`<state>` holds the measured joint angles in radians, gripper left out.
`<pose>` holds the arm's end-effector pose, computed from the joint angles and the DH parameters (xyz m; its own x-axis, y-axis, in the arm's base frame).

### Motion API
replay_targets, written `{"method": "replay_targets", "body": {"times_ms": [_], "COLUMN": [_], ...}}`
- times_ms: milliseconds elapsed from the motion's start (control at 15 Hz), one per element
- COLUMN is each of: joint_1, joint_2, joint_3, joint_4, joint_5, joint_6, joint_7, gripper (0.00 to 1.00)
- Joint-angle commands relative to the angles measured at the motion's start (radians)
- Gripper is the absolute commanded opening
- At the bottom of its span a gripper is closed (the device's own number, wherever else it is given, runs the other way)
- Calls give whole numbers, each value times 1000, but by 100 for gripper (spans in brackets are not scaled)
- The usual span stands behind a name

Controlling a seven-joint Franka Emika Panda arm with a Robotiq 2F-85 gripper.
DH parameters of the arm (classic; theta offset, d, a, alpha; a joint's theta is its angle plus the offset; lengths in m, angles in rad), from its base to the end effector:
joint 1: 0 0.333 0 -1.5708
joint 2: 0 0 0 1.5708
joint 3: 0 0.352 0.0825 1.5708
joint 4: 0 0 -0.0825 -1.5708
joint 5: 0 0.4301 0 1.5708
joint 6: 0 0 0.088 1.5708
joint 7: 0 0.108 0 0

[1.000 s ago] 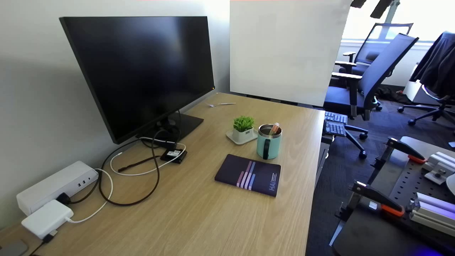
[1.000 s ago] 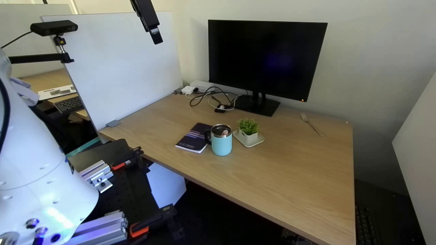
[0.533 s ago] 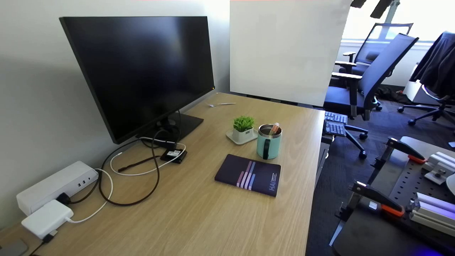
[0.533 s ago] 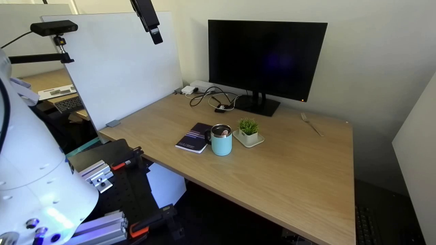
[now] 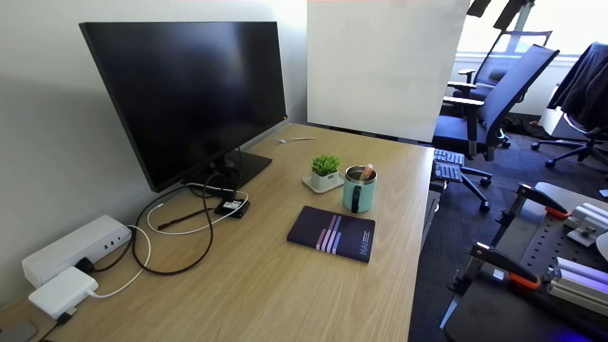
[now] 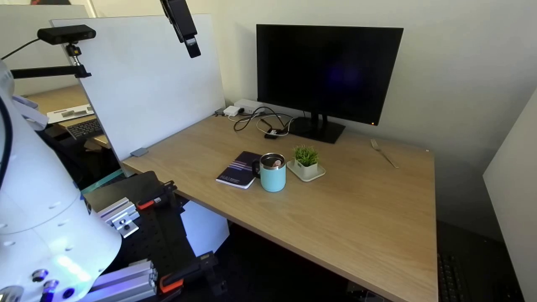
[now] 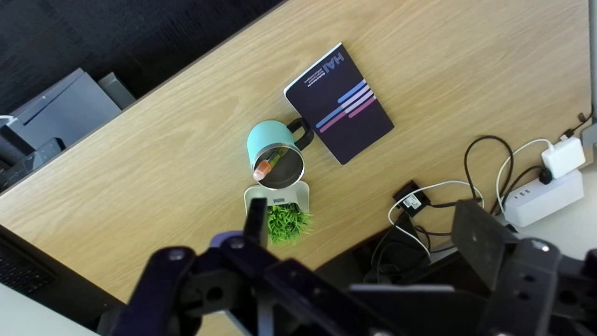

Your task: Pick the marker from the cup and put it on the table

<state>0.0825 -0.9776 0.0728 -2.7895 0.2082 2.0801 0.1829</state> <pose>0.3007 0.0578 0.4945 0.9623 -0.1465 0.2292 -0.1044 -0.9770 -0.1861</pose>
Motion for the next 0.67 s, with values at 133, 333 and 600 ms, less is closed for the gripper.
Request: {"method": "replay_targets", "body": {"times_ms": [133,333,600], "joint_1": [-26,-41,-57], "joint_2": [213,375,586], "joint_3": [31,69,133], "joint_4": [43,77,152], "joint_5": [-3,-24,-88], "joint_6": [41,90,146], "joint_7": [25,92,241], "gripper": [100,100,100]}}
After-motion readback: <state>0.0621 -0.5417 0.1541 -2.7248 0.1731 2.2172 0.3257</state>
